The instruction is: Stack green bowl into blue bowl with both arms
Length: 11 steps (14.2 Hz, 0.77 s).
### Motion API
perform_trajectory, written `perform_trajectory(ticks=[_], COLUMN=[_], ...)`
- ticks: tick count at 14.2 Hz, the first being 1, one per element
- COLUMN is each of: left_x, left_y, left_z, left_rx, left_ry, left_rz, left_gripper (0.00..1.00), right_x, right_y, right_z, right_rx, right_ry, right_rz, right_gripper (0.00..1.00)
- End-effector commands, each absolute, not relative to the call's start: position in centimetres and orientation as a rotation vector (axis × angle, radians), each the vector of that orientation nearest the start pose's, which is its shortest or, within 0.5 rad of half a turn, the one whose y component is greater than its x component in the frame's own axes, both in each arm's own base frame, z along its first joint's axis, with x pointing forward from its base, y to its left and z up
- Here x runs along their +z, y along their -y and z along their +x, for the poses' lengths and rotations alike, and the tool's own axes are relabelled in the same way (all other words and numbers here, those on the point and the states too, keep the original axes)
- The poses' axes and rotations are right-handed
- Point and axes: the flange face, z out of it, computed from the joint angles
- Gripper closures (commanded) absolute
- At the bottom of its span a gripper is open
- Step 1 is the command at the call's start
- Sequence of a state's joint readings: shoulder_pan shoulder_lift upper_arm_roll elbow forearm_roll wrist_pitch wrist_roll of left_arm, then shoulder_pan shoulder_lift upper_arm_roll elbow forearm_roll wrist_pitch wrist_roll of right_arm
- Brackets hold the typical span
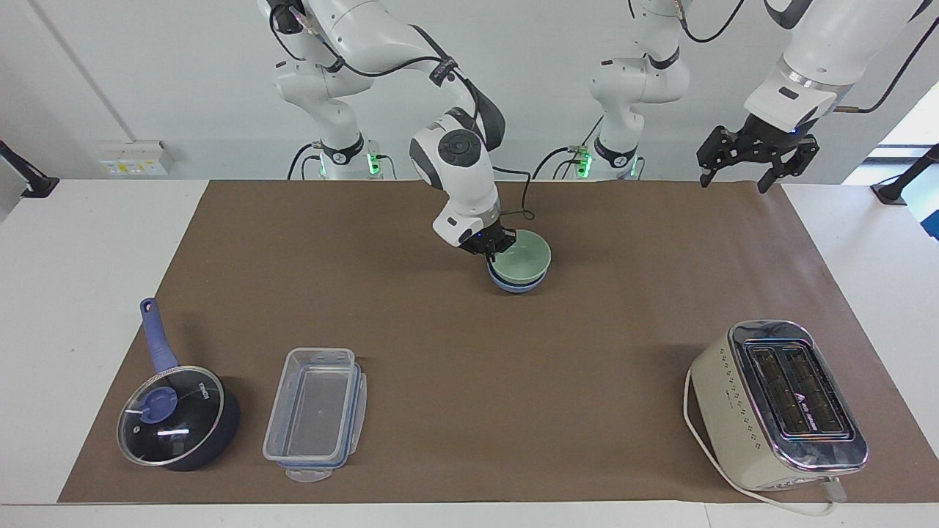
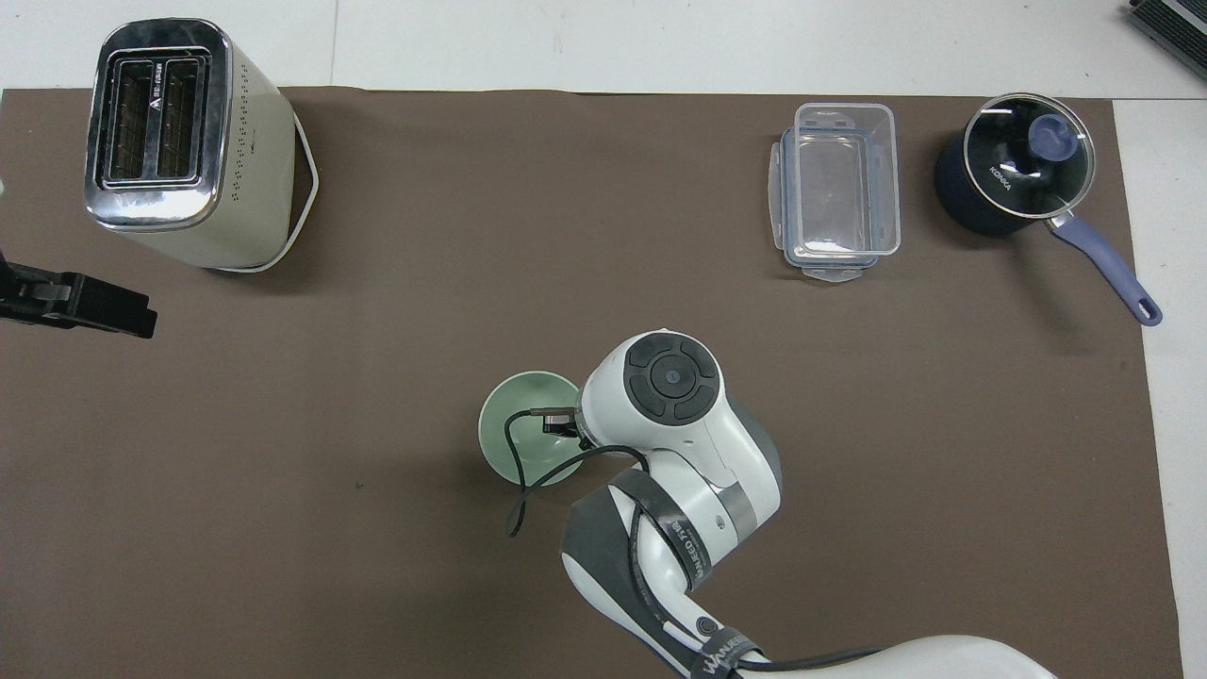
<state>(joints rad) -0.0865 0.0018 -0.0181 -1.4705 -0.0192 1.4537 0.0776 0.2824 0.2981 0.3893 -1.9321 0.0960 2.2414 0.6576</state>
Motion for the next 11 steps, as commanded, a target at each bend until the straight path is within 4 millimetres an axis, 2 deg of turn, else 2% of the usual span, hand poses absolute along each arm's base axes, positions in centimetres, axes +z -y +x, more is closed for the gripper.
perform_trajectory(ticks=[1,4,6,7,8,9,11], left_x=[66.2,66.1,66.2,66.1,66.2,66.2,66.1], left_y=[5.7,5.7,5.7,5.7,5.7,5.7,5.7], left_z=[53.2,53.2,53.2,53.2,53.2,53.2,53.2], left_rx=[0.037,0.040,0.037,0.040,0.037,0.035,0.040], left_ry=[-0.272,-0.272,-0.272,-0.272,-0.272,-0.272,-0.272], left_rz=[-3.159,-3.159,-3.159,-3.159,-3.159,-3.159,-3.159], left_gripper=[0.00,0.00,0.00,0.00,0.00,0.00,0.00], right_x=[34.7,34.8,35.3,35.7,36.0,36.5,38.6], right_y=[-37.6,-37.9,-38.3,-38.4,-38.1,-37.6,-36.1], right_z=[48.7,48.5,48.5,48.6,48.8,49.1,50.2], right_rx=[0.106,0.107,0.102,0.099,0.094,0.080,0.044], right_ry=[-0.123,-0.118,-0.127,-0.128,-0.132,-0.139,-0.166], right_rz=[-2.972,-2.971,-2.967,-2.966,-2.965,-2.963,-2.959], right_gripper=[1.00,0.82,0.65,0.52,0.30,0.00,0.00])
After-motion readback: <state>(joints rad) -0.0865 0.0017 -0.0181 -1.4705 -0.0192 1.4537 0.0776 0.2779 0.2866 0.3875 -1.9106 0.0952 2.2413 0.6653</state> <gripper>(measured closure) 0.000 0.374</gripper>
